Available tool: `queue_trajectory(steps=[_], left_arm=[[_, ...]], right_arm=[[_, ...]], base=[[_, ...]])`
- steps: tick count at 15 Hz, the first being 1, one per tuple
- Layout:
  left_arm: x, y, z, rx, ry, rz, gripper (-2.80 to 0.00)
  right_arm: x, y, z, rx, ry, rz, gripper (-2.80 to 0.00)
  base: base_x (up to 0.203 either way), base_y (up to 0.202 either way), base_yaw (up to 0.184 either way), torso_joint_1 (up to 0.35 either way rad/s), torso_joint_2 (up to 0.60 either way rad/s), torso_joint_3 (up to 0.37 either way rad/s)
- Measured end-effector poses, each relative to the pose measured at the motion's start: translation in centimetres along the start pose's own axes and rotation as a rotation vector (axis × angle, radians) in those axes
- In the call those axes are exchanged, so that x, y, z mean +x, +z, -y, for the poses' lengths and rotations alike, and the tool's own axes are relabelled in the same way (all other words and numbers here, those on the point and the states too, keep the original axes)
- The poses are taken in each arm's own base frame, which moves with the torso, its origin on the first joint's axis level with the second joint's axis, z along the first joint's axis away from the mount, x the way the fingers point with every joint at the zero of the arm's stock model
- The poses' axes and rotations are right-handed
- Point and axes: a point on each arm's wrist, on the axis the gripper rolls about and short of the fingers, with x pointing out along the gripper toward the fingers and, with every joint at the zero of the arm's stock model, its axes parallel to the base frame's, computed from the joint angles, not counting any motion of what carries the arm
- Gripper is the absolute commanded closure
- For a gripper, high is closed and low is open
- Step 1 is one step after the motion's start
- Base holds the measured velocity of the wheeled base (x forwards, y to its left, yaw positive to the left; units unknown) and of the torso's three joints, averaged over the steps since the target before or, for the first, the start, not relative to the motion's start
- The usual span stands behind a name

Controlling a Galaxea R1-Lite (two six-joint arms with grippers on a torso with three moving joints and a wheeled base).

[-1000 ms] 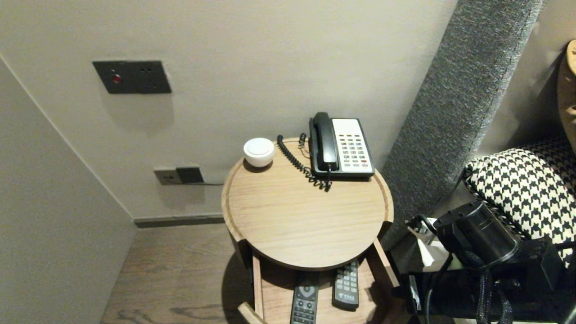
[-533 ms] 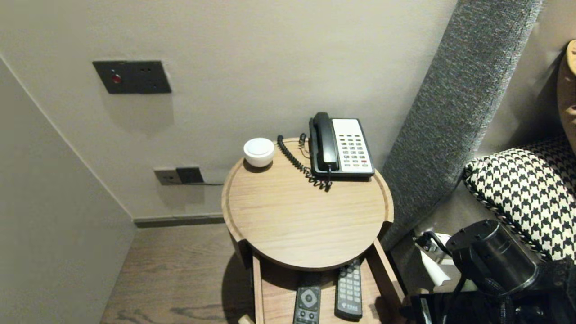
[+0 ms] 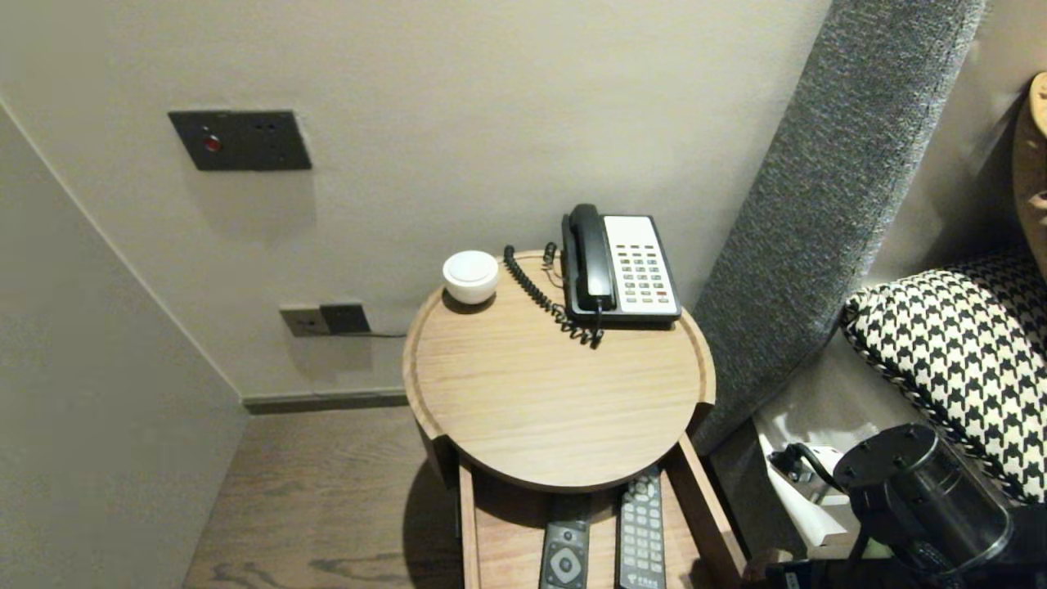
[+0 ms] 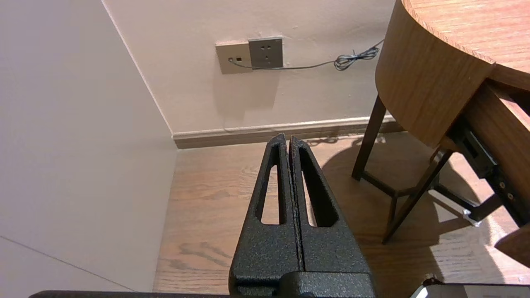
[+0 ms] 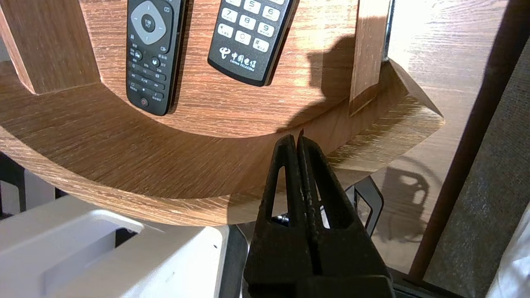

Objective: Open the nightstand drawer

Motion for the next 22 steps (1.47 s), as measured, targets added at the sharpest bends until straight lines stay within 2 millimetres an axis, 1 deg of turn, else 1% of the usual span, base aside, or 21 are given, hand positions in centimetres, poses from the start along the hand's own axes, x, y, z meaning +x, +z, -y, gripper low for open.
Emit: queue_trajectory(steps=[15,18,22], left_arm=[[0.0,0.0,0.0,0.0,0.0,0.0,0.0],[0.0,0.0,0.0,0.0,0.0,-0.001,0.0],[0.0,0.0,0.0,0.0,0.0,0.0,0.0]], right_arm=[[-0.7,-1.1,0.2,-0.008,0.012,0.004,0.0],[-0.9,-0.7,-0.1,-0.003,0.02,0.021,0.0],[-1.5,0.8,-0.9,0.001,0.003,0.118,0.0]], base=[[0.0,0.0,0.0,0.0,0.0,0.0],[0.0,0.0,0.0,0.0,0.0,0.0],[0.0,0.0,0.0,0.0,0.0,0.0]])
